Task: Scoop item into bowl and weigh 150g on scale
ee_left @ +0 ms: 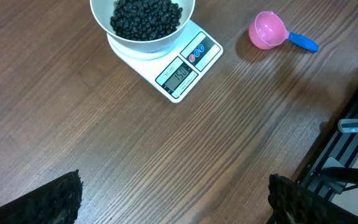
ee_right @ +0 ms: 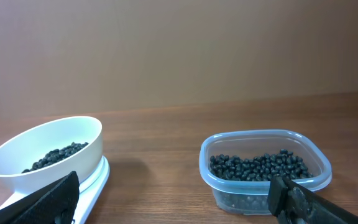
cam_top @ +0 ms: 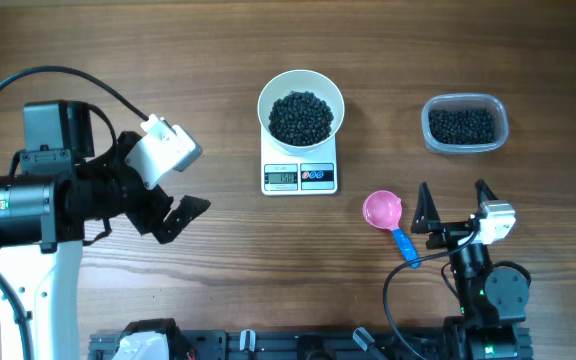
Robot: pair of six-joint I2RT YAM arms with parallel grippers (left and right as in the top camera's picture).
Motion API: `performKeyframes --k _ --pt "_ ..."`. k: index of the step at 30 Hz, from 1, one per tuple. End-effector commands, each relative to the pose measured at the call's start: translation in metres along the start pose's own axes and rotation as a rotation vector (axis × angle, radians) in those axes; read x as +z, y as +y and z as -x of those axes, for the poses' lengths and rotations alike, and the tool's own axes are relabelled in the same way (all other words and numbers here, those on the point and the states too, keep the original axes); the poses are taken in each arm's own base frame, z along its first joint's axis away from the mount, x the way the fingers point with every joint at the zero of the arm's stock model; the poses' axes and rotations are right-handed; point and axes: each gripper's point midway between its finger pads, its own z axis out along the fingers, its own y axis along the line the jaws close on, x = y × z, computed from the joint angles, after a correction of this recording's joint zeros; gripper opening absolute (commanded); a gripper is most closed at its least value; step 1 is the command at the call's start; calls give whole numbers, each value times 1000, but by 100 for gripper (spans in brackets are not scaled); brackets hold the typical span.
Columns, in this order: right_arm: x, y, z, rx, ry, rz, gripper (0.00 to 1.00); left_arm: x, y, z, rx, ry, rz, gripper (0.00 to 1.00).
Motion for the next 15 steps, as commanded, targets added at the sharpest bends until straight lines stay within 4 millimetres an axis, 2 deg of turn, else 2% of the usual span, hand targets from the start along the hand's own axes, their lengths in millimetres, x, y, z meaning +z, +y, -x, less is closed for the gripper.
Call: performKeyframes --k 1,5,7,9,15 --pt "-1 3 2 -18 -8 17 100 1 -1 0 -10 4 -5 100" --pt "-1 3 2 -18 -9 18 100 1 -3 -2 -26 12 -14 100" --pt "-1 3 2 -18 -8 17 100 0 -11 -7 -122 30 -42 100" --pt "-1 3 2 -18 -9 17 100 -3 -19 -10 -134 33 -56 100" --pt "-1 3 2 -18 -9 17 100 -37 -50 -13 -264 -52 23 100"
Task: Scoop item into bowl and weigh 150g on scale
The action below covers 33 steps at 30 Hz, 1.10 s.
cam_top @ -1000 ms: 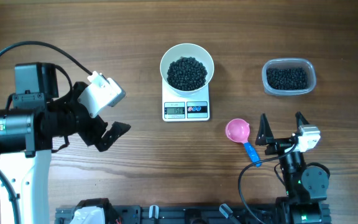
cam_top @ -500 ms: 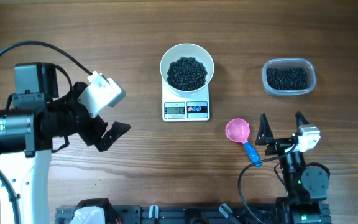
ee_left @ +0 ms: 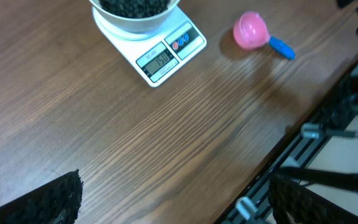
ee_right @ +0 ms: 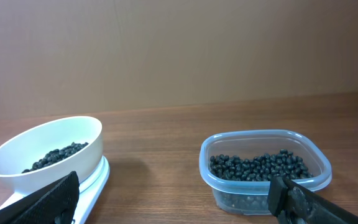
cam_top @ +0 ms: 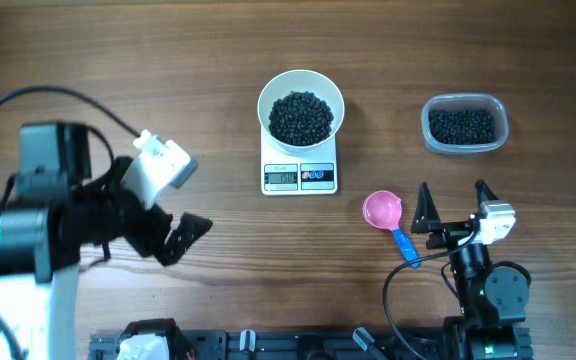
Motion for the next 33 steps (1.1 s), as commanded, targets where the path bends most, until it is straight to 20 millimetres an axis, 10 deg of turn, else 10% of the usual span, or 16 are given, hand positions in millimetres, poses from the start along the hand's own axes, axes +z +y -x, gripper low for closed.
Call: performKeyframes --k 1,12,33 --pt "-1 3 2 -18 -8 17 100 -25 -25 -6 -125 -85 50 100" --pt "-1 3 2 -18 -8 17 100 -70 -79 -46 -187 -302 205 100" --pt "-1 3 2 -18 -8 17 100 -34 -67 -66 -17 -565 347 100"
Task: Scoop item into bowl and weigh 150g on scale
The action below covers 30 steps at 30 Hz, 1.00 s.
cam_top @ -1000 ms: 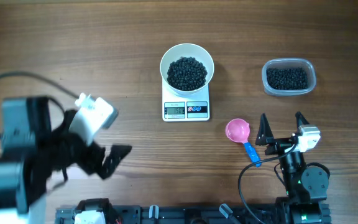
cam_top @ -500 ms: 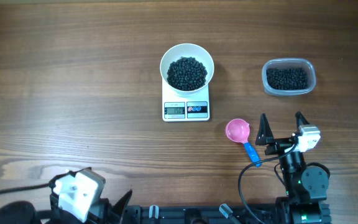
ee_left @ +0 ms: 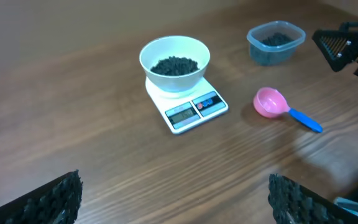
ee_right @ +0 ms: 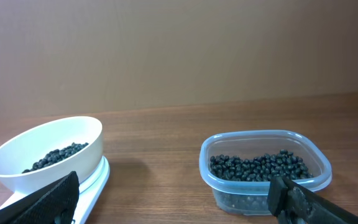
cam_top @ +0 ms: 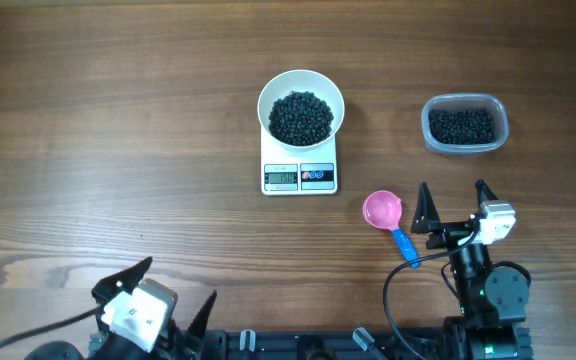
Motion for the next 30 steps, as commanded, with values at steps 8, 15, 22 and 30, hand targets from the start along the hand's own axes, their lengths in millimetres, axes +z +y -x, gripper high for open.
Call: performKeyframes --k 8,15,22,30 --pt "-1 3 1 -18 -7 17 100 12 6 -6 68 -141 47 100" --pt "-1 3 1 -18 -7 17 100 31 17 -4 97 -197 63 100" --pt "-1 3 1 -18 -7 17 100 55 33 2 10 -269 78 100" --pt "-1 3 1 -18 -7 17 100 59 35 1 14 -274 80 100"
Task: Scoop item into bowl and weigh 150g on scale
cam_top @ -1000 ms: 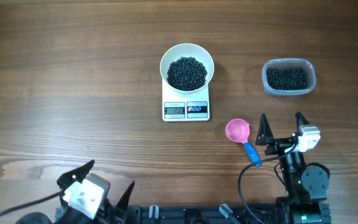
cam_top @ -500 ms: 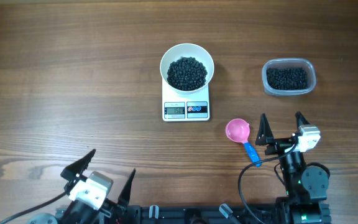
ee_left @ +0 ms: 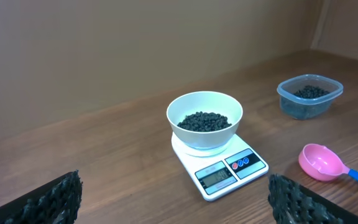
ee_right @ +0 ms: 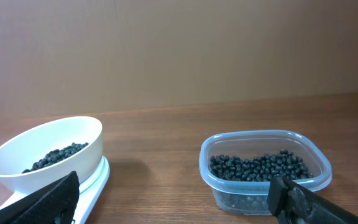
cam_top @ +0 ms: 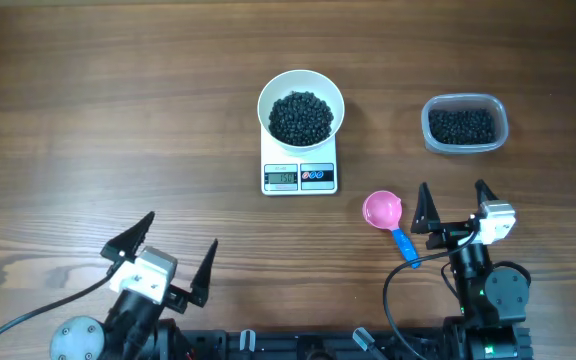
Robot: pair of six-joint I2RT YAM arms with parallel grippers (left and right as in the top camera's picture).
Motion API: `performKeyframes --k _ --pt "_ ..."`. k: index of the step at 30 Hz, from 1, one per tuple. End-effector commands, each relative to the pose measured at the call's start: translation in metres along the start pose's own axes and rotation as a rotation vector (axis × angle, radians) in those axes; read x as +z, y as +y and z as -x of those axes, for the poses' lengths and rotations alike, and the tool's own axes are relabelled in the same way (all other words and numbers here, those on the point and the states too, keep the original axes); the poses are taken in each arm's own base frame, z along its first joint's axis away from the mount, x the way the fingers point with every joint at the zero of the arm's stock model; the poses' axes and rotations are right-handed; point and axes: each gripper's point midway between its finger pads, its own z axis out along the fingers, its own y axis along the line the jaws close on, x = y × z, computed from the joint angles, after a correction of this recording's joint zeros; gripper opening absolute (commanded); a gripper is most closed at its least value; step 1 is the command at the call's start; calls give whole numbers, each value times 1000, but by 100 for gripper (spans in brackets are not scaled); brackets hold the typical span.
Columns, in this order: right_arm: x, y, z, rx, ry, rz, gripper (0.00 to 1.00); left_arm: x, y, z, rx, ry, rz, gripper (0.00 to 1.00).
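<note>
A white bowl [cam_top: 301, 97] of black beans stands on the white scale [cam_top: 300, 176] at table centre; its display is lit. A pink scoop [cam_top: 384, 211] with a blue handle lies on the table right of the scale. A clear tub [cam_top: 464, 124] of black beans sits at the far right. My left gripper [cam_top: 164, 252] rests open at the front left, empty. My right gripper [cam_top: 454, 207] rests open at the front right, just right of the scoop handle. From the left wrist the bowl [ee_left: 204, 113], scale [ee_left: 221, 168] and scoop [ee_left: 321, 162] show ahead.
A black rail [cam_top: 298, 345] runs along the table's front edge between the two arm bases. The right wrist view shows the bowl [ee_right: 42, 149] left and the tub [ee_right: 263, 165] right, before a brown wall.
My left gripper has moved a little farther onto the table at the front left and now faces the bowl and scale more level. The right arm, scoop, bowl and tub are unchanged.
My left arm stood raised over the table's left side, gripper open. It was then slightly nearer the front, then down at the front edge, and now rests at the front left. The right arm stayed parked throughout; the scoop lay on the table.
</note>
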Motion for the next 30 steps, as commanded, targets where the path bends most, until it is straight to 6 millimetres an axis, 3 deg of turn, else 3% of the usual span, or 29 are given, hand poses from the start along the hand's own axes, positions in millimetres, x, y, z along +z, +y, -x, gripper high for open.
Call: performKeyframes --k 1,7,14,17,23,30 --pt "-1 3 1 -18 -8 17 100 -1 0 -2 -19 2 5 100" --pt "-1 3 2 -18 -8 17 100 2 -2 -7 -19 12 -12 100" --pt "-1 3 1 -18 -8 17 100 38 16 -33 4 -33 32 100" --pt "-1 3 1 -18 -8 17 100 51 24 -43 -74 -66 56 100" --pt "-1 3 1 -18 -8 17 100 54 47 -58 -233 -57 187 100" --pt "-1 3 2 -18 -8 17 100 68 57 -78 -234 -100 225 100"
